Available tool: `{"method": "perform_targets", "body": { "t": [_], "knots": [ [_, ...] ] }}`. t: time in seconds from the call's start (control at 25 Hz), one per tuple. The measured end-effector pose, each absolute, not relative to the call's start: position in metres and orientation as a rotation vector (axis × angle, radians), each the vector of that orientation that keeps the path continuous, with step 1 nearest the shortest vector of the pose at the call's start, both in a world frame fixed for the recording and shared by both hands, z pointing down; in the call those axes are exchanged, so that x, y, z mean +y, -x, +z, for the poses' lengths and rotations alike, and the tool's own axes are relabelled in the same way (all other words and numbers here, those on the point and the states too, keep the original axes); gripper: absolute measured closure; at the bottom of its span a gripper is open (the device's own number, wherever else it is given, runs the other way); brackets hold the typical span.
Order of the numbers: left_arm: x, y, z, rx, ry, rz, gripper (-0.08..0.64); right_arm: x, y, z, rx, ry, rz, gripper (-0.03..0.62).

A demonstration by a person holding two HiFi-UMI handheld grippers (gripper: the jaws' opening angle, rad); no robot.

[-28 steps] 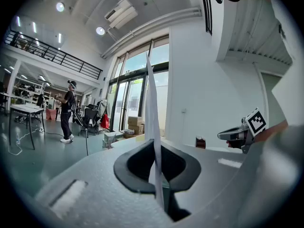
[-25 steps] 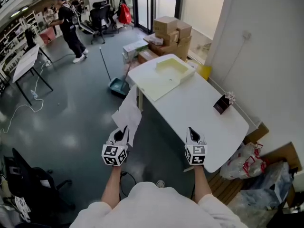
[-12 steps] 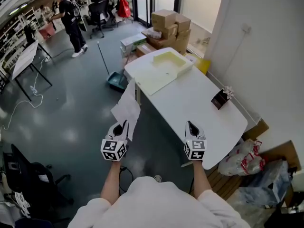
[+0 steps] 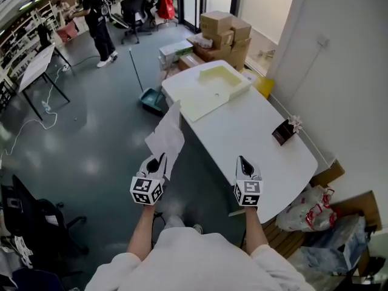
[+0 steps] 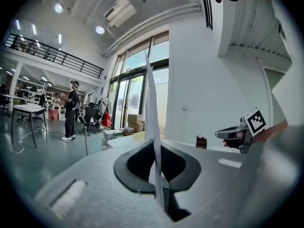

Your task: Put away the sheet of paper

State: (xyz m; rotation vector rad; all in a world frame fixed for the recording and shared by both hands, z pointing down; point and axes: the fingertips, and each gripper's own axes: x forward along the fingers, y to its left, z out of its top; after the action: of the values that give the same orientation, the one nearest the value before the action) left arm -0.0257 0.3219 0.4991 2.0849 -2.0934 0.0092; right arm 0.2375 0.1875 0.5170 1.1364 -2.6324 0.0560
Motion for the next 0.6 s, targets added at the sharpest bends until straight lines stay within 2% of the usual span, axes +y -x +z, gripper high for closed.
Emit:
{"method": "perform_targets", "body": {
  "t": [0.6],
  "knots": [
    [0.238, 0.070, 0.525, -2.046, -2.096, -0.017, 0.558, 0.116, -0.191, 0.534, -2.616, -1.131, 0.057, 0.590]
  ]
}}
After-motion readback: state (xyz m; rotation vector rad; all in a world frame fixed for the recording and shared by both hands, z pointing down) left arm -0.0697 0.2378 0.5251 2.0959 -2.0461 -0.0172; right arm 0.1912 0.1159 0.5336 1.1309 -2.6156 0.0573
